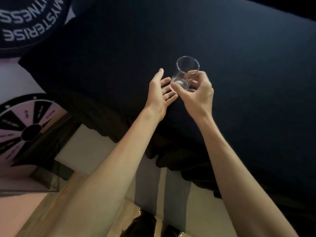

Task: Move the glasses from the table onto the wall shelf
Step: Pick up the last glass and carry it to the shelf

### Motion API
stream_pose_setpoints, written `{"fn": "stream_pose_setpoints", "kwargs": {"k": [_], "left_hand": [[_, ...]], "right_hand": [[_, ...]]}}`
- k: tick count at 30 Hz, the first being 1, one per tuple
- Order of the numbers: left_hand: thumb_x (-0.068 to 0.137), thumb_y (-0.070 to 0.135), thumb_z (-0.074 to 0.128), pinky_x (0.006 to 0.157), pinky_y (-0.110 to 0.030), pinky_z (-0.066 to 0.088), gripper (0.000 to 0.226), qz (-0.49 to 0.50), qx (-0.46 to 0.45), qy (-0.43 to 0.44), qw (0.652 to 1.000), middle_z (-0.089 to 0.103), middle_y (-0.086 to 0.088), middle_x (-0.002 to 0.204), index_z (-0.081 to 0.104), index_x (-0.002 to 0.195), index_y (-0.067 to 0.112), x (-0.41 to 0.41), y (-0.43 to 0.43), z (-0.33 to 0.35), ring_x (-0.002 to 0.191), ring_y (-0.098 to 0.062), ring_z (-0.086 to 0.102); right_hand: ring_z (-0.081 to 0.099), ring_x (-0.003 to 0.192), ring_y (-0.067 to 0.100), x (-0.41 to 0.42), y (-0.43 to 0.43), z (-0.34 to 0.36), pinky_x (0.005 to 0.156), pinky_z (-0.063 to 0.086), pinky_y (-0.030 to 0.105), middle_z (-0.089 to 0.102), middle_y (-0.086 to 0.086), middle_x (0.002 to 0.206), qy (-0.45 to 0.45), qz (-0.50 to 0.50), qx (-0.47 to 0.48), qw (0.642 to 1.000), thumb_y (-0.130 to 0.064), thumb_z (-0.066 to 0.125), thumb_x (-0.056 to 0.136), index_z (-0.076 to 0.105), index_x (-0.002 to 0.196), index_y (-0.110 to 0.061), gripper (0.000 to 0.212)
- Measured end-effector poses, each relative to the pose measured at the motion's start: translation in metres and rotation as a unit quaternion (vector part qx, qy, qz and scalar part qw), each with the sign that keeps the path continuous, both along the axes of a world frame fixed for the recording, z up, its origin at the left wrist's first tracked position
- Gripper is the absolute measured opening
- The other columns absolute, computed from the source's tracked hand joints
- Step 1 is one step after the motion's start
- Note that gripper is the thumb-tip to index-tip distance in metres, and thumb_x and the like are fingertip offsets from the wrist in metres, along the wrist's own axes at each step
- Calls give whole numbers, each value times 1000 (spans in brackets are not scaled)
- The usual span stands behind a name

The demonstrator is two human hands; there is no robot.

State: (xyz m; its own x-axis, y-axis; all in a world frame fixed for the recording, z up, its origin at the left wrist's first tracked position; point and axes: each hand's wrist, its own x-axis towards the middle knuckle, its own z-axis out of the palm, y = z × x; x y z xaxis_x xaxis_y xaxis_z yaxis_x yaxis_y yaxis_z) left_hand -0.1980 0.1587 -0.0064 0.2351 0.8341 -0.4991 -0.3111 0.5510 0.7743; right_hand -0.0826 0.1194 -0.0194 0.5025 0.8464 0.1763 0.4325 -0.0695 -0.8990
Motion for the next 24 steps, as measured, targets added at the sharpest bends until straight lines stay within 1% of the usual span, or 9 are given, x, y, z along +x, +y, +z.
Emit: {"fn": "stream_pose_setpoints", "kwargs": {"k": [2, 4, 7, 10, 12, 16, 20, 22, 24], "left_hand": [[99, 49, 52, 102, -43, 56, 49, -17, 19, 7, 1000, 79, -13, 115, 70, 125, 11, -10, -18, 4, 108, -26, 76], [98, 46, 55, 98, -42, 59, 42, -24, 19, 4, 1000, 82, -8, 106, 75, 116, 14, -22, -40, 6, 103, -23, 77], [97, 45, 59, 101, -43, 57, 36, -34, 13, 16, 999, 82, -6, 108, 81, 110, 20, -40, -75, 6, 107, -22, 76], [96, 46, 59, 98, -39, 57, 32, -15, 5, 19, 1000, 82, -3, 107, 86, 96, 29, -55, -113, 8, 105, -19, 77], [95, 48, 60, 96, -39, 57, 33, 18, -1, 19, 1000, 82, -5, 108, 84, 100, 26, -63, -139, 11, 105, -20, 77], [93, 49, 63, 93, -40, 59, 38, 99, 1, 11, 995, 81, -12, 109, 80, 107, 18, -83, -195, 18, 106, -26, 77], [97, 48, 61, 101, -47, 56, 50, 182, 3, 4, 983, 76, -17, 122, 72, 126, 8, -99, -256, 18, 114, -32, 73], [97, 47, 60, 94, -44, 59, 51, 224, 8, 5, 975, 76, -17, 121, 71, 127, 7, -109, -287, 18, 110, -31, 74], [98, 47, 60, 81, -37, 60, 50, 254, 17, 12, 967, 79, -14, 112, 72, 124, 7, -122, -316, 19, 98, -26, 77]], "right_hand": [[74, 104, 9, -13, -20, 0, 87, 63, 32, 73, -4, 113, 6, 45, 6, 999, -27, 90, 79, 63, 122, -12, 53], [74, 106, 8, -21, -41, 0, 90, 62, 29, 72, -2, 116, 8, 68, 3, 998, -24, 91, 78, 61, 125, -13, 57], [72, 107, 4, -29, -73, 1, 92, 59, 20, 71, -5, 116, 1, 112, -14, 994, -25, 92, 76, 58, 131, -18, 65], [69, 108, -1, -37, -103, 7, 92, 55, 12, 70, -11, 114, 4, 159, -19, 987, -24, 93, 76, 59, 131, -20, 65], [67, 113, -1, -43, -122, 11, 92, 52, 9, 68, -13, 117, 3, 195, -23, 980, -24, 93, 76, 59, 131, -22, 65], [65, 120, 6, -58, -159, 20, 96, 53, 15, 67, -10, 128, -3, 278, -12, 960, -24, 93, 76, 59, 133, -22, 66], [67, 107, -4, -75, -197, 24, 79, 53, 5, 66, -15, 121, 12, 365, -23, 931, -27, 91, 78, 57, 134, -27, 65], [67, 105, -10, -87, -217, 24, 78, 55, 8, 66, -19, 117, 21, 405, -29, 914, -26, 90, 80, 56, 137, -27, 67], [68, 107, -6, -103, -235, 24, 83, 59, 15, 66, -17, 118, 21, 444, -27, 895, -26, 89, 81, 55, 140, -25, 68]]}}
